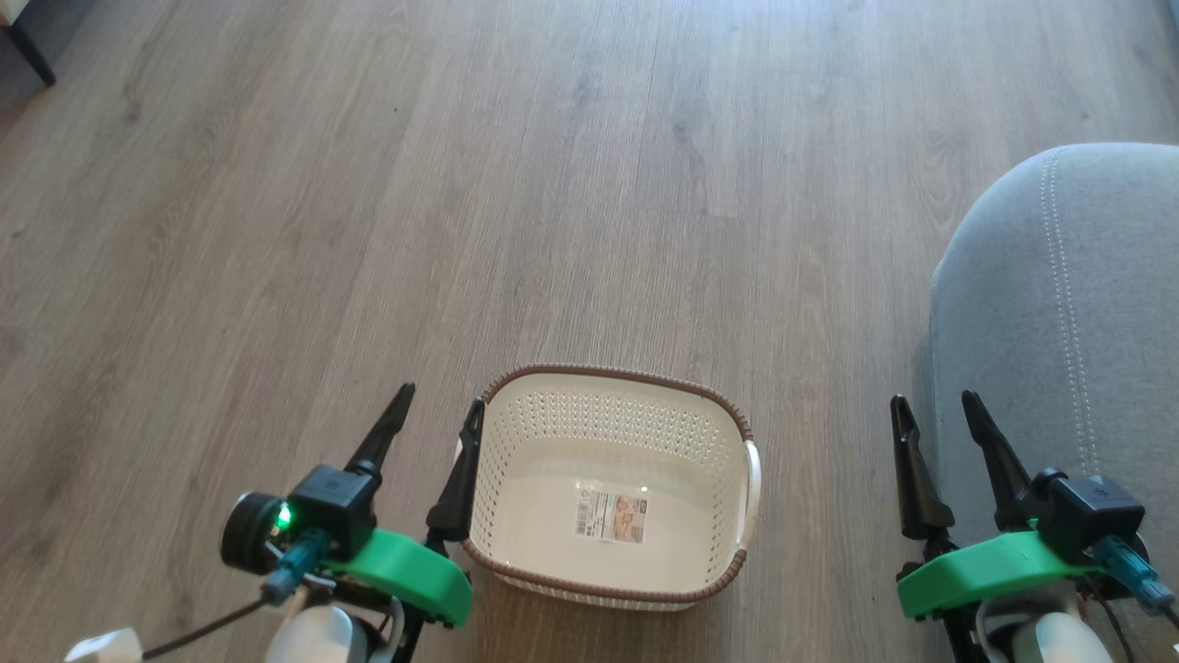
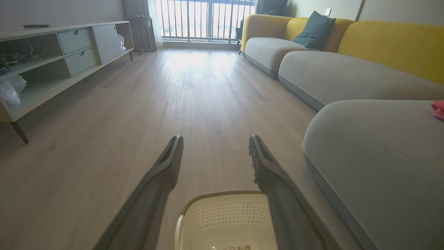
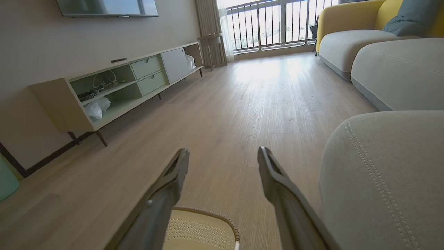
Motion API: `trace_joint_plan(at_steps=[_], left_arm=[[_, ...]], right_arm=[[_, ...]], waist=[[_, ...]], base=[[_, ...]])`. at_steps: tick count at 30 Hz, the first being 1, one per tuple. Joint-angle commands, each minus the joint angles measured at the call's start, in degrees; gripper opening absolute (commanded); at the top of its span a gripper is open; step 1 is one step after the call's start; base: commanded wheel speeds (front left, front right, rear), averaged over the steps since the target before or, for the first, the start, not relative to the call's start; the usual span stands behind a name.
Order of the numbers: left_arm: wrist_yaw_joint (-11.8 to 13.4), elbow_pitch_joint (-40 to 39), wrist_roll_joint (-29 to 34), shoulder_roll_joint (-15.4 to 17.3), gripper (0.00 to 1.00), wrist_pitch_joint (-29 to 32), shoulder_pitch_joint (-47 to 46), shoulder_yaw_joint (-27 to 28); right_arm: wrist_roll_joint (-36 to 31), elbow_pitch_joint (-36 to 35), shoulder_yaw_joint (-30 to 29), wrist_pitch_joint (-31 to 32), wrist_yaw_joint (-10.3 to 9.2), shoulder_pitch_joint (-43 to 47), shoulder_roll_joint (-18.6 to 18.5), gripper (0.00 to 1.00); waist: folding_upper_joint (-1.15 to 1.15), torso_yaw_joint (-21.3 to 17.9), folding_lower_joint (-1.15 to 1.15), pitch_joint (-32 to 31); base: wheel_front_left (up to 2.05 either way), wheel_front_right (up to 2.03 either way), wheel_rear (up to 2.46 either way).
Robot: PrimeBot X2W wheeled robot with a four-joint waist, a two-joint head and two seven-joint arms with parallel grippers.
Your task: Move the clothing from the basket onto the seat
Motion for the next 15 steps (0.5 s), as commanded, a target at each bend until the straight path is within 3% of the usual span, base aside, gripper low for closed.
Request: trace_joint_plan(at_steps=[1,7,14,15], left_arm=[[-0.59,-2.46,-0.82,-0.08,1.0,-0.29,-1.12,2.61],[-3.83,-3.75,-4.3,-0.08,1.0,-0.29,-0.77,2.45],[-5.05,-2.72,-7.73,-0.08,1.0,-0.29,0.11,3.11],[-4.93,-0.67,-8.14,0.0,0.0,0.0,1.34,1.08]], right_arm=[[-0.27,-1.58,1.5,-0.52,-0.01,-1.03,-0.22,1.0],[-0.04,-1.39,1.87,-0.52,-0.01,-0.9,-0.22,1.0],[0.01,-1.01,2.1,-0.52,-0.01,-0.68,-0.22,1.0],[0.02,0.81,0.75,0.01,0.0,0.0,0.01,0.0]], waist=[[0.0,-0.04,0.0,0.08],[0.0,-0.02,0.0,-0.11],[0.0,0.06,0.0,-0.95],[0.0,0.05,0.0,-0.95]], base=[[0.0,0.0,0.0],[0.0,0.0,0.0],[0.0,0.0,0.0],[0.0,0.0,0.0]])
